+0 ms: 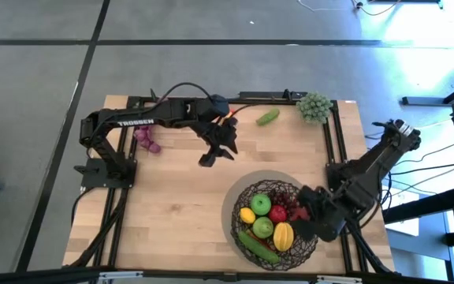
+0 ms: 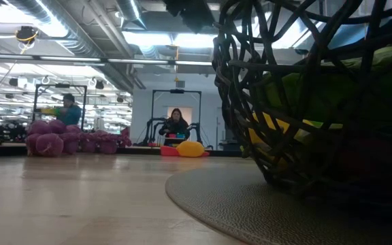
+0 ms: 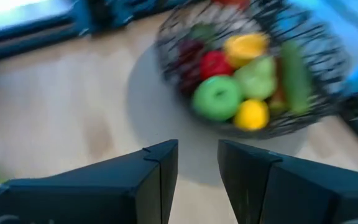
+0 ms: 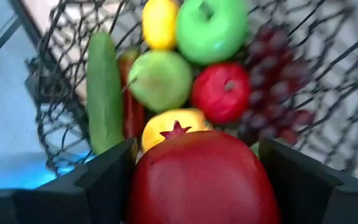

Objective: Build produce basket
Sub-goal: Put the red pomegranate into the wire basket

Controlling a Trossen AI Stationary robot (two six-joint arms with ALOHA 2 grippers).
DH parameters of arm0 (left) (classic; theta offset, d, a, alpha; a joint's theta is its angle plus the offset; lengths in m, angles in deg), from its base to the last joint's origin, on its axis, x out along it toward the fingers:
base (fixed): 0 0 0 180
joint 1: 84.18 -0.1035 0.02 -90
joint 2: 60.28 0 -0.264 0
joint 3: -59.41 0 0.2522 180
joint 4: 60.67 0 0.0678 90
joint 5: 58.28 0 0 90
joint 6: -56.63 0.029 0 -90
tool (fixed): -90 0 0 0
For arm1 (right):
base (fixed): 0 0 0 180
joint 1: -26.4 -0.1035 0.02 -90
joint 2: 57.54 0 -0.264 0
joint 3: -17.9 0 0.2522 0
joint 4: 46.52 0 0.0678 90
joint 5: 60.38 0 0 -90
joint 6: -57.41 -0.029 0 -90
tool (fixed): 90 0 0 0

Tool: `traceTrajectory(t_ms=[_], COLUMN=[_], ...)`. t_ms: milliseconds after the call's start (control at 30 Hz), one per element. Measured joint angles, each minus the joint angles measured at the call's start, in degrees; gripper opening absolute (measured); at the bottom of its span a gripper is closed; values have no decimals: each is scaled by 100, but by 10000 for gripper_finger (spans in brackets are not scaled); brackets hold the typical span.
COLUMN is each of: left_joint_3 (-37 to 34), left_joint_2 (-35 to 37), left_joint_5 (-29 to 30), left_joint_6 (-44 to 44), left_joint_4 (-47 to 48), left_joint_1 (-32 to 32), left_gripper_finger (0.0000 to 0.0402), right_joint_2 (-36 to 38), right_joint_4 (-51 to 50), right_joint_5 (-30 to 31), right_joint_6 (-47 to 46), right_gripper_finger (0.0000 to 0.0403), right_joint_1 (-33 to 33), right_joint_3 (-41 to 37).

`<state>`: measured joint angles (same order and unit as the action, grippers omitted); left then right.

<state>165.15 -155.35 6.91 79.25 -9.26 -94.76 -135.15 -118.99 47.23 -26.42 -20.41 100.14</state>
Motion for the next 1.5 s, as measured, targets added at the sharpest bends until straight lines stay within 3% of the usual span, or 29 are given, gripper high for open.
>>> traceTrajectory(t_ms=[100, 200, 567, 967, 1500], left_joint_3=[0, 0, 0, 0, 0], left_joint_2=[-2, -2, -2, -2, -4], left_joint_5=[-642, -913, -877, -873, -709], left_joint_6=[-3, -53, -300, -300, -323], left_joint_4=[-159, -163, -263, -262, -260], left_joint_1=[51, 127, 284, 280, 273], left_gripper_finger=[103, 103, 103, 103, 103], right_joint_2=[1, -4, -4, -1, 308], right_joint_4=[315, 658, 1585, 1924, 1598], right_joint_5=[-127, -129, -282, -384, -374], right_joint_6=[-60, -120, 15, 165, 653], right_gripper_finger=[305, 305, 305, 339, 342], right_joint_1=[-157, -267, -301, -298, -250], right_joint_3=[-275, -612, -1545, -1619, -1443])
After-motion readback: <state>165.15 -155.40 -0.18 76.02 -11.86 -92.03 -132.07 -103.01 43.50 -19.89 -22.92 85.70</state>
